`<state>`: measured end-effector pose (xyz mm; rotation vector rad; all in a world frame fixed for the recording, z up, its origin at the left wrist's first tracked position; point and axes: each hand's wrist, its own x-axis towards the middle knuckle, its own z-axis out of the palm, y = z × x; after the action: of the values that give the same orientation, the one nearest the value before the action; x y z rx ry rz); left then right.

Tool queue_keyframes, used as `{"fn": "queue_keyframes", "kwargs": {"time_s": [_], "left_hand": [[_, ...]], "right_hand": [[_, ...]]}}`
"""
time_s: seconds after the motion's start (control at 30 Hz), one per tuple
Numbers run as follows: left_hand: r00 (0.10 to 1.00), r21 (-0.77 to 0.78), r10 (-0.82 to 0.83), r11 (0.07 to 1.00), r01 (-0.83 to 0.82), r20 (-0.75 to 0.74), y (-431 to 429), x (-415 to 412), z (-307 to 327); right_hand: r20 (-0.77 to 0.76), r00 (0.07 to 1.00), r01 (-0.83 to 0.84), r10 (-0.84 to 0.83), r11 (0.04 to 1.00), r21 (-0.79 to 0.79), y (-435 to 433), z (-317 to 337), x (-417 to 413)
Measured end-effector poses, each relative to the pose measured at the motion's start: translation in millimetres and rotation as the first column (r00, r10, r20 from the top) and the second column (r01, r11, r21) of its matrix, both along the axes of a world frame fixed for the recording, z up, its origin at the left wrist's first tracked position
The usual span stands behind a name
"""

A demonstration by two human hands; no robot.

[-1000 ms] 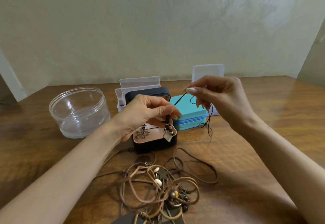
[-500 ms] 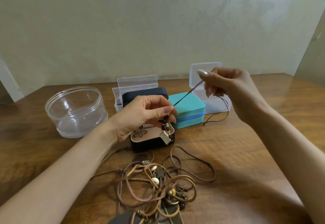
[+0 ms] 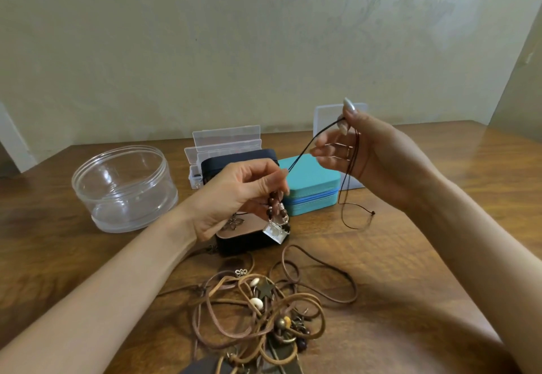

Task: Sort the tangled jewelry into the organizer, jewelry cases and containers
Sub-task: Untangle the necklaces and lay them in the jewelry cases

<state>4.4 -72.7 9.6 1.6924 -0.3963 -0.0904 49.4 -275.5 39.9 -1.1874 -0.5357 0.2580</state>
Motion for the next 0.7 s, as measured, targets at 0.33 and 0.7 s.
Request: {"fn": "queue_keyframes", "kwargs": {"time_s": [0.33,0.7], "left_hand": [[0.991,0.006,-0.118,0.993,0.118,-0.067,-1.0,-2.5,2.5],[0.996,0.078,-0.068,0.994,0.072,-0.053,-4.3,-5.3,2.2]], "right_hand": [[-0.105,0.994,0.044,-0.034,0.995,0.086,2.5,-1.4,-3.3],[-0.035,0.997,0.068,-0.069,0.998,-0.012,2.8,-1.8,-1.9]]}}
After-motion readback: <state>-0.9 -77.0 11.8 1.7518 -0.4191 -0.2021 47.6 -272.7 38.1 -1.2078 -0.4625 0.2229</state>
